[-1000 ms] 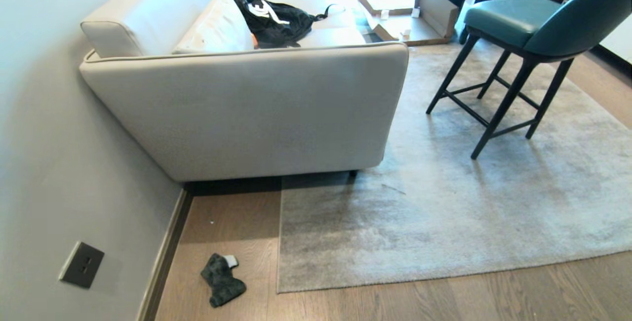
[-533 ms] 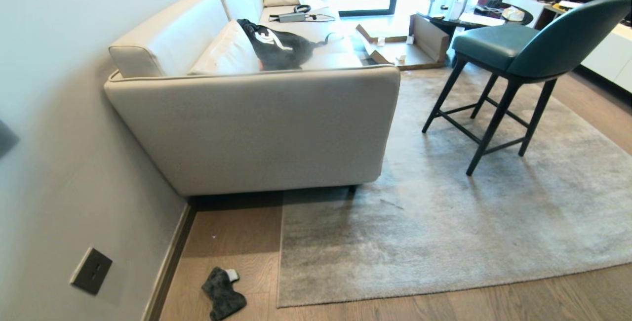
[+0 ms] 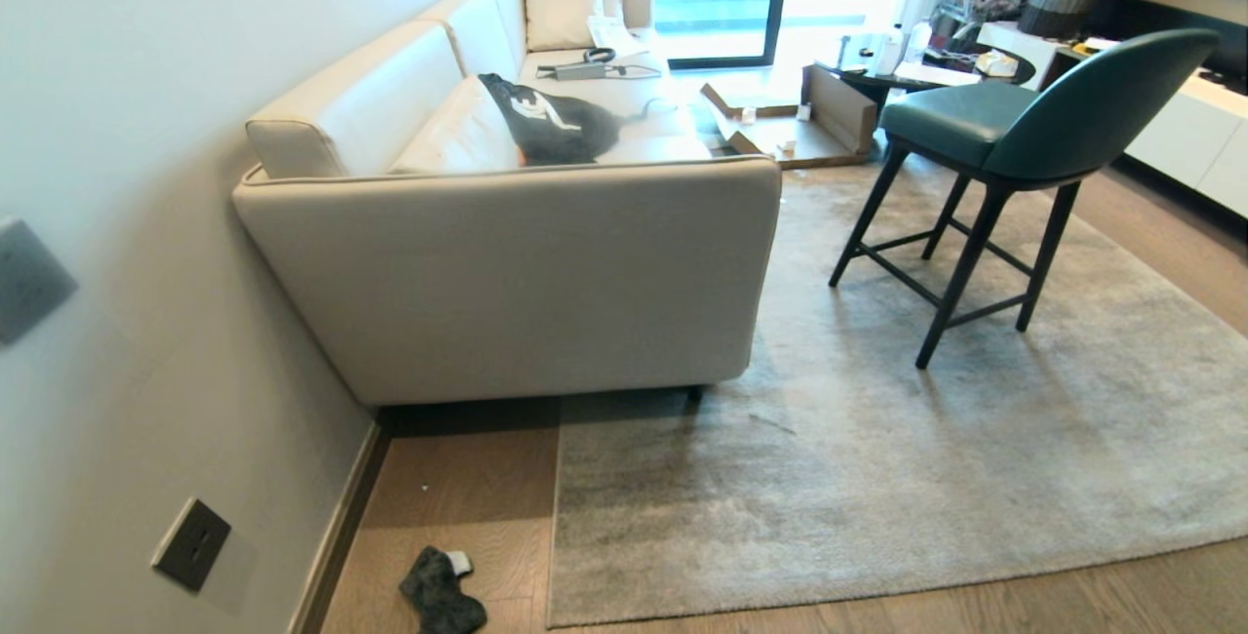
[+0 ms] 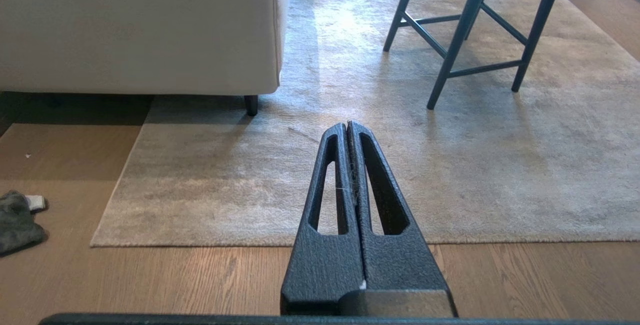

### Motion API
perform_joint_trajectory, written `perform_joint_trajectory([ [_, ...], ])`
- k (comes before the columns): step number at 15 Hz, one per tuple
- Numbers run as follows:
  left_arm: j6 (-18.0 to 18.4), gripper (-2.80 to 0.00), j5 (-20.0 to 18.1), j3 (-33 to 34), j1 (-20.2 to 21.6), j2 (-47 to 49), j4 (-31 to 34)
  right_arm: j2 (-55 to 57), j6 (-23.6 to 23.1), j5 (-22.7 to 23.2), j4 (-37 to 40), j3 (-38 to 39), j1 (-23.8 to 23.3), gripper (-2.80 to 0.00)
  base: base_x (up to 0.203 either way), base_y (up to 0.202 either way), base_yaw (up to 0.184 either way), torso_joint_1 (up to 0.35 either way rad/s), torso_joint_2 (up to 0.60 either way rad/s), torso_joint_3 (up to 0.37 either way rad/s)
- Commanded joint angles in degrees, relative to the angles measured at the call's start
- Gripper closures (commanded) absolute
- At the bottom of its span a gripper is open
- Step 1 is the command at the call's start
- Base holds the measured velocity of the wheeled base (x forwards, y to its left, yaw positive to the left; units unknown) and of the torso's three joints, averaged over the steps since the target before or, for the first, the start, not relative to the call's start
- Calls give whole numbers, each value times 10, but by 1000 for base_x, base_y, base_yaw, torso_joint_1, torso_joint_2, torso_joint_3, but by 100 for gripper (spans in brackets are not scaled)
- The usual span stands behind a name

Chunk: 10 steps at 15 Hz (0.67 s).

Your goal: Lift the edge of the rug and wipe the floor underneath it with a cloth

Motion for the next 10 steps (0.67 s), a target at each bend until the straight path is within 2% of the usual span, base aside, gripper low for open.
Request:
perform_joint_trajectory([
  [1,0,0,0,0,1,0,0,0,-1,0,0,0,0,0,0,0,0,0,0,0],
  [10,-1,0,0,0,1,0,0,1,-1,0,0,0,0,0,0,0,0,0,0,23],
])
